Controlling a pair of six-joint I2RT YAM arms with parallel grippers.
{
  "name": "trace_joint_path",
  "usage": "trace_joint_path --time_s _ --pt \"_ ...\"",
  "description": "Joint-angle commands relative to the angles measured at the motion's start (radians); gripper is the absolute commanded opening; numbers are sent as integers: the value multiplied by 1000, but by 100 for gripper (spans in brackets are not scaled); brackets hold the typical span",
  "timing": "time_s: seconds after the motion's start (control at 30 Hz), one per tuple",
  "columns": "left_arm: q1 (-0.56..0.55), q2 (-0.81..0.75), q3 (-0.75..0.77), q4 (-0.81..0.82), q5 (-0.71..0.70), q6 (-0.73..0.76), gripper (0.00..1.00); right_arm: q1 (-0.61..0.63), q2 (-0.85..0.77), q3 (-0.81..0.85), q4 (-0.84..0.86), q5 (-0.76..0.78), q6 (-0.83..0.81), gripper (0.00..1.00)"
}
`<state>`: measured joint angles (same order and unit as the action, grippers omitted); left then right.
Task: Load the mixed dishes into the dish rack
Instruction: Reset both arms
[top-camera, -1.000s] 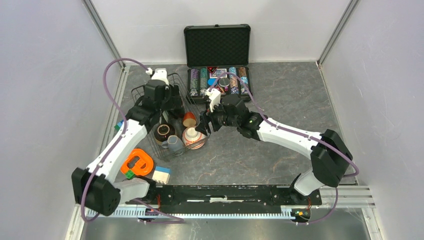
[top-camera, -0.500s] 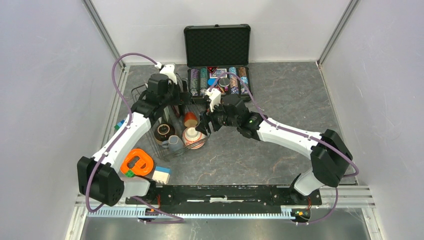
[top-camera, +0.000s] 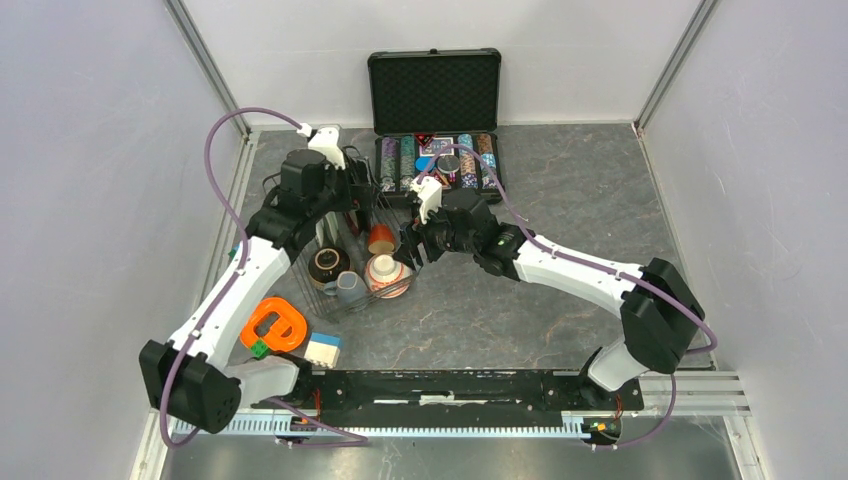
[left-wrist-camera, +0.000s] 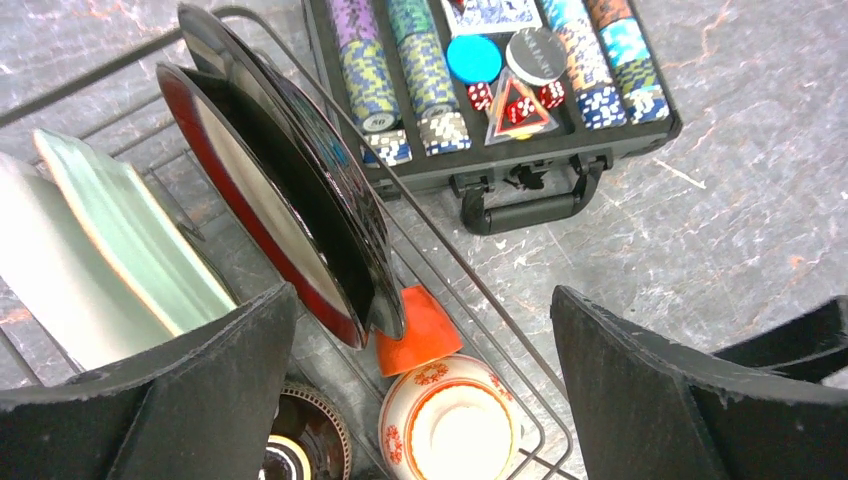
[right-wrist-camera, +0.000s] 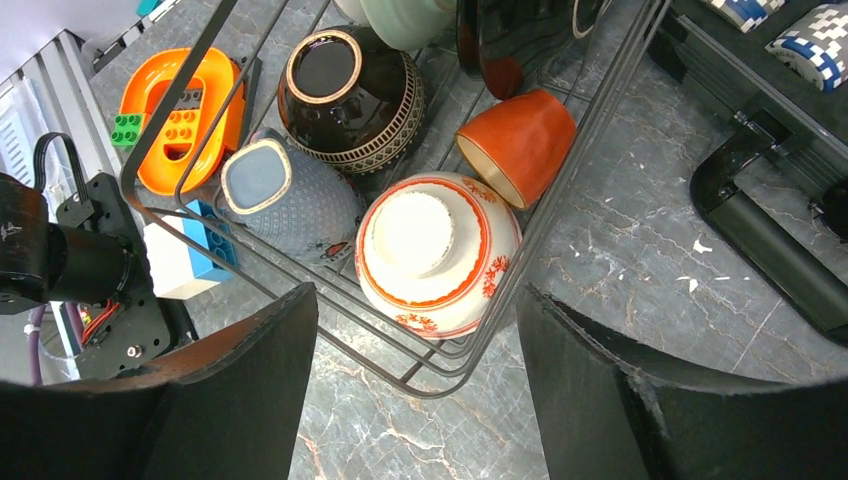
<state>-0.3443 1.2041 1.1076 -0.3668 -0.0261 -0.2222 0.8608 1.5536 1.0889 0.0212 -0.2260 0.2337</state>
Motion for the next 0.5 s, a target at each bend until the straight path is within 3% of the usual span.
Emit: trace_joint_path --time_s 0.0,0.13,0.37,0.47 --pt "3 -64 46 -11 -15 42 100 -5 -15 31 18 44 -23 77" --pt "3 -107 18 17 -33 1 100 -5 -74 -13 44 169 -38 80" --pt "3 -153 3 15 -219 -146 100 -23 -223 -112 55 532 -83 98" --pt "3 -168 8 2 -307 -170 100 -65 -289 -154 58 610 -79 98"
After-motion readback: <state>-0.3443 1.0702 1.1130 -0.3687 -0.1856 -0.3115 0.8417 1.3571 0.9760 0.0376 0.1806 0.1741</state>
